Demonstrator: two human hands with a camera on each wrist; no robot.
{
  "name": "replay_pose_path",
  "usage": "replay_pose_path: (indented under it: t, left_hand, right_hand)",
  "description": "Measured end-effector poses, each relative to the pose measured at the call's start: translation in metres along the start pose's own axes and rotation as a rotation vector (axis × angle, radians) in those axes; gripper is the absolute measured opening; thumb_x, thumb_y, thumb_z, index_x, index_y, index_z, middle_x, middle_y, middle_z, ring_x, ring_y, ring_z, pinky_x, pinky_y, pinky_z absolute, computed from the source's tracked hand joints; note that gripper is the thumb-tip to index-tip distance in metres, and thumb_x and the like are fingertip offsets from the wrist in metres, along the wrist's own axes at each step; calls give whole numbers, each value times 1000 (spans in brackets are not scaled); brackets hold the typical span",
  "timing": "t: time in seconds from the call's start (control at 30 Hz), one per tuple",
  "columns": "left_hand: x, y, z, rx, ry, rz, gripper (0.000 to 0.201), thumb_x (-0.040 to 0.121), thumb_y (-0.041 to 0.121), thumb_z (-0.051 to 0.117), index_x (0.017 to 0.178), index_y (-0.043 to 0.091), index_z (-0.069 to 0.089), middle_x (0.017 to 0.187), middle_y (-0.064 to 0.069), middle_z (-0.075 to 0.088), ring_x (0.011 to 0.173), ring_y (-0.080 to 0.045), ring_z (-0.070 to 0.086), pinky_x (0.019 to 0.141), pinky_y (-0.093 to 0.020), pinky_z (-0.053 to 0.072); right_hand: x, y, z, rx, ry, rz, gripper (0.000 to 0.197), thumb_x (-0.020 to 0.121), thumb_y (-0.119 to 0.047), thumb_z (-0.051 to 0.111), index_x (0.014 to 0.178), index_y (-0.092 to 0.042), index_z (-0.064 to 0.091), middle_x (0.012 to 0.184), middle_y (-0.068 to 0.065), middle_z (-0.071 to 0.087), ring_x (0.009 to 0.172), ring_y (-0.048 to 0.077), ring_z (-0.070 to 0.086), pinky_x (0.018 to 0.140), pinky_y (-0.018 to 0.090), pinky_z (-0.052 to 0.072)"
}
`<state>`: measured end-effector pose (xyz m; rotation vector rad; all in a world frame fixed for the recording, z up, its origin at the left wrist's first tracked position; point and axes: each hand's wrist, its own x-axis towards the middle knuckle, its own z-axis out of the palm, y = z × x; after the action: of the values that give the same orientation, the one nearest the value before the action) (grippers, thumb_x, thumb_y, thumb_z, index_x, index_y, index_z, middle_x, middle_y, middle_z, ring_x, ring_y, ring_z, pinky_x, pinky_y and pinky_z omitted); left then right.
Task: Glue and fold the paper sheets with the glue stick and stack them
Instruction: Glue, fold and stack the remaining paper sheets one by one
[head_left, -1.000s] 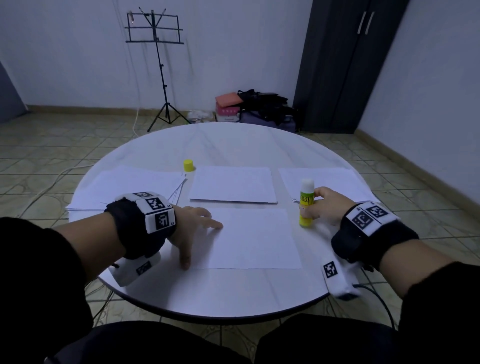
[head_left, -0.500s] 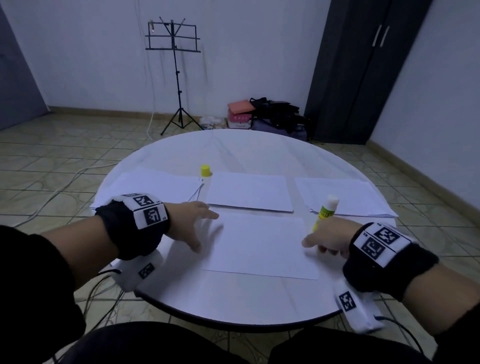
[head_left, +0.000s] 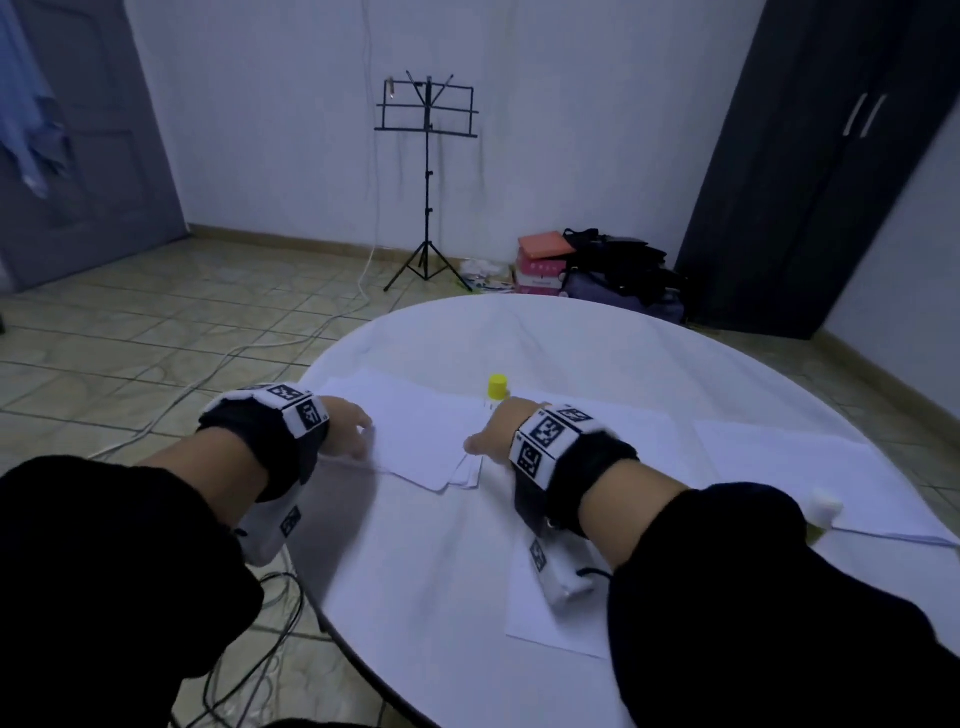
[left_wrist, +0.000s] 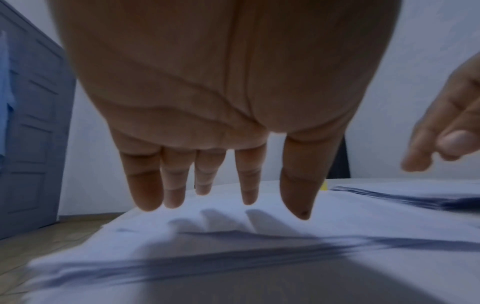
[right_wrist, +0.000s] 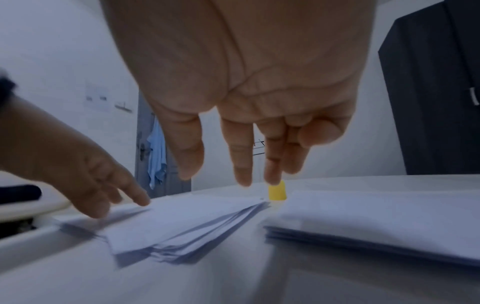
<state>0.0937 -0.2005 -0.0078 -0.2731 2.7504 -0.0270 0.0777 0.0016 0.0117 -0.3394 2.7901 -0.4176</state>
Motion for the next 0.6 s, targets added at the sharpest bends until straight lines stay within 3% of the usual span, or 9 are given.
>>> replay_pose_path:
  t: [0.07, 0.1, 0.2, 0.3, 0.37, 0.43, 0.53, 0.6]
  left_hand:
    - [3, -6, -1, 3, -35, 11, 33, 96, 30, 52, 128, 21, 53, 131, -6, 52, 119, -27, 48, 85, -24, 34]
    - [5, -10, 0, -9, -55, 14, 31, 95, 32, 55, 124, 24, 53, 128, -6, 51, 116, -27, 48, 83, -23, 32]
    - [15, -22, 2, -93, -65, 25, 51, 89, 42, 61, 137, 29, 46, 144, 0, 44, 131, -20, 42, 99, -23, 32]
    - [21, -29, 1, -168, -50, 18, 54, 88, 43, 62, 138, 31, 46, 146, 2, 42, 133, -17, 39, 101, -21, 29]
    - [21, -31, -2, -188, -24, -3, 61, 88, 44, 62, 142, 27, 40, 147, 0, 41, 135, -18, 37, 102, -22, 29]
    - [22, -32, -5, -203, 7, -30, 69, 88, 46, 60, 146, 21, 34, 149, -2, 39, 137, -20, 35, 105, -23, 28]
    - [23, -32, -7, -223, 20, -64, 73, 89, 48, 58, 148, 17, 29, 151, -4, 36, 139, -21, 32, 107, -24, 26]
    - [22, -32, -8, -228, 16, -76, 74, 89, 49, 59, 148, 16, 29, 151, -4, 36, 139, -22, 32, 108, -26, 26]
  right_hand:
    - [15, -13, 3, -101, -28, 10, 40, 89, -49, 55, 113, -17, 58, 133, 11, 51, 125, 32, 44, 96, 36, 38]
    - [21, -19, 4, -184, -58, 19, 40, 89, -56, 51, 108, -21, 57, 134, 10, 48, 127, 33, 40, 98, 38, 36]
    - [38, -29, 11, -359, -108, 55, 63, 82, -72, 45, 118, -22, 55, 135, 12, 42, 125, 37, 38, 103, 45, 35]
    - [55, -27, 21, -375, -115, 93, 75, 66, -80, 51, 112, -21, 57, 133, 12, 46, 124, 34, 39, 101, 44, 38]
    - [63, -28, 23, -363, -128, 102, 69, 61, -81, 55, 92, -20, 59, 118, 6, 58, 114, 31, 49, 97, 42, 41]
    - [65, -31, 23, -353, -125, 101, 61, 63, -78, 59, 77, -19, 54, 108, 5, 58, 109, 30, 53, 95, 39, 43]
    - [60, -33, 24, -359, -89, 83, 55, 68, -70, 61, 87, -20, 52, 126, 9, 47, 114, 32, 49, 95, 40, 43]
    - [60, -33, 23, -361, -79, 64, 53, 71, -68, 60, 88, -20, 51, 125, 9, 50, 112, 31, 50, 95, 40, 43]
